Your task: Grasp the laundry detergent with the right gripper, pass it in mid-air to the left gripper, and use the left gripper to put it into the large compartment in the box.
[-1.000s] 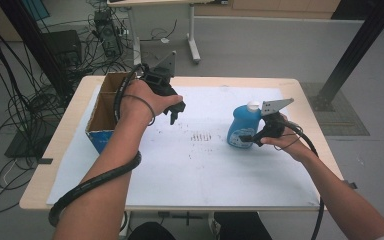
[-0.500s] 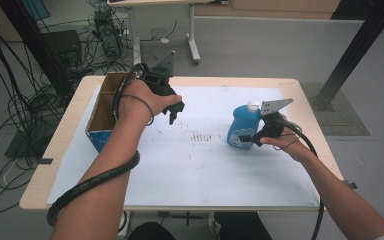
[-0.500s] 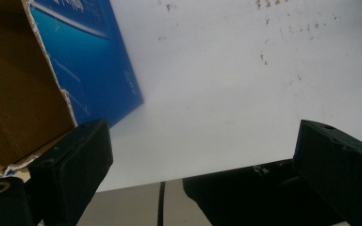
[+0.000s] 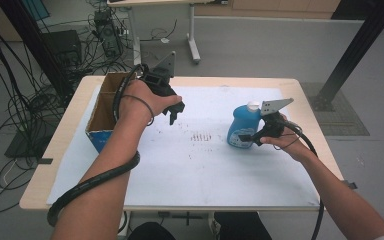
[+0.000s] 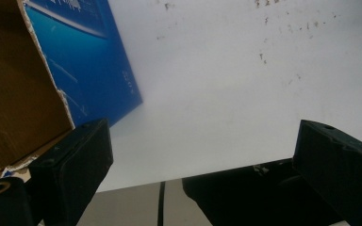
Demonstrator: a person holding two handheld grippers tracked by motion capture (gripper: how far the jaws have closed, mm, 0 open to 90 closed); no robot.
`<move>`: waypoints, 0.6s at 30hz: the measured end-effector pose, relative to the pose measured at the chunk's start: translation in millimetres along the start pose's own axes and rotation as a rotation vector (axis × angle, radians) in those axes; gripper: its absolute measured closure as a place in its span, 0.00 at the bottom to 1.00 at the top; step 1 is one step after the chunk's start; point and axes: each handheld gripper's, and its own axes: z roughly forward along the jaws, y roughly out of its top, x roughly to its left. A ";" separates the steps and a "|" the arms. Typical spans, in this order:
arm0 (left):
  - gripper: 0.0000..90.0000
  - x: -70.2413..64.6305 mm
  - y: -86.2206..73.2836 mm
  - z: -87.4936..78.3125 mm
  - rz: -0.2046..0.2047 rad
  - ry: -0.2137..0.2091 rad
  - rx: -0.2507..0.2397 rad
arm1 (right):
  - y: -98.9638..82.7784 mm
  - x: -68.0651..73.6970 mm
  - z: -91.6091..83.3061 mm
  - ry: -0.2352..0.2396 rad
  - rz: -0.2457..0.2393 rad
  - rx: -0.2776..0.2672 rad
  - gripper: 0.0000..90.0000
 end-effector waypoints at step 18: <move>0.07 -1.1 2.1 -2.0 -0.001 0.010 -0.004 | -0.3 -1.3 -0.3 0.001 -0.004 0.001 0.06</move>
